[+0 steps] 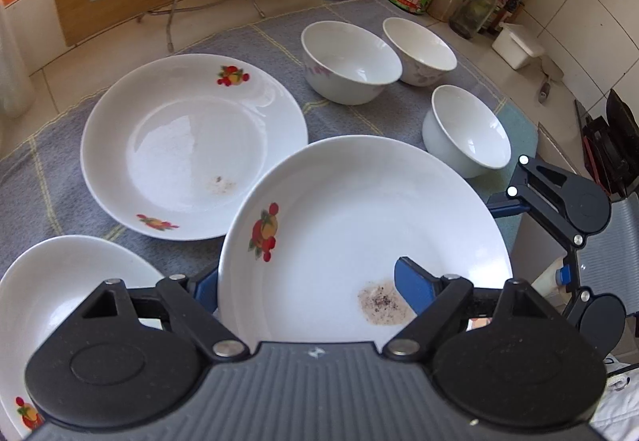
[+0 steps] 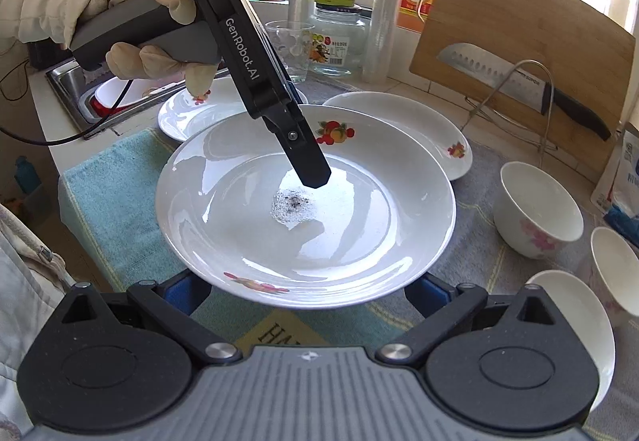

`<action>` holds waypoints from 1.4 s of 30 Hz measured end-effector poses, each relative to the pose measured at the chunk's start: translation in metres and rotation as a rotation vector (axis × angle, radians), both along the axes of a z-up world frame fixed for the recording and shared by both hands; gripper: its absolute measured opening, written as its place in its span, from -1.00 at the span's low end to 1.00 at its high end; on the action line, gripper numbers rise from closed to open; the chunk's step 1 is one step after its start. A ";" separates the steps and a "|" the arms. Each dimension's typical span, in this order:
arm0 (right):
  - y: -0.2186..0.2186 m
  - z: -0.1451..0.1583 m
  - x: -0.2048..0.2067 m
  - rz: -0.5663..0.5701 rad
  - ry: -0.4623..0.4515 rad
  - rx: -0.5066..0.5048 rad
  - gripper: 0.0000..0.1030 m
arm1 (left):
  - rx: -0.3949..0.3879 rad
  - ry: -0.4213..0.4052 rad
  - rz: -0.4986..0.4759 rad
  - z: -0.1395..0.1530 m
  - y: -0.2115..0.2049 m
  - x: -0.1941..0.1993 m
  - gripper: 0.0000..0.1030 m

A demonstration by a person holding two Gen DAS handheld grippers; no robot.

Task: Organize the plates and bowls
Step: 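Lift the stained plate with the left tool and stack it onto the plate by the sink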

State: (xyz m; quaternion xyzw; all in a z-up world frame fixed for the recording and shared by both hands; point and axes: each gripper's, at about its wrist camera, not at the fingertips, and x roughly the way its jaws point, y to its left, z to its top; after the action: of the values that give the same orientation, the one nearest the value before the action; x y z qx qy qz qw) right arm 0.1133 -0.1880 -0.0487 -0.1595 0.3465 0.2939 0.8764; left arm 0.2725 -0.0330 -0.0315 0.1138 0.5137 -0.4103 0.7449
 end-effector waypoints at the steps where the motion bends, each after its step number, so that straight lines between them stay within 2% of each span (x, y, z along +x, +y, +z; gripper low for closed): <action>1: 0.005 0.001 0.004 0.019 -0.002 0.002 1.00 | -0.001 -0.003 0.020 0.002 0.008 0.001 0.67; 11: 0.059 -0.002 0.041 0.164 0.006 0.010 1.00 | 0.001 -0.023 0.172 0.007 0.079 0.011 0.67; 19: 0.094 -0.004 0.066 0.223 0.040 0.012 1.00 | 0.003 -0.022 0.257 -0.002 0.121 0.022 0.67; 31: 0.110 -0.006 0.080 0.226 0.092 0.002 1.00 | 0.011 -0.005 0.283 -0.017 0.139 0.034 0.62; 42: 0.114 -0.005 0.083 0.237 0.098 -0.002 1.00 | 0.063 -0.014 0.274 -0.023 0.138 0.037 0.61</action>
State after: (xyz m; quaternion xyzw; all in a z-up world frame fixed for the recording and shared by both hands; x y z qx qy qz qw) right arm 0.1964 -0.0742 -0.0533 -0.1858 0.3681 0.4024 0.8173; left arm 0.3096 0.1050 -0.0546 0.0689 0.5318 -0.2876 0.7935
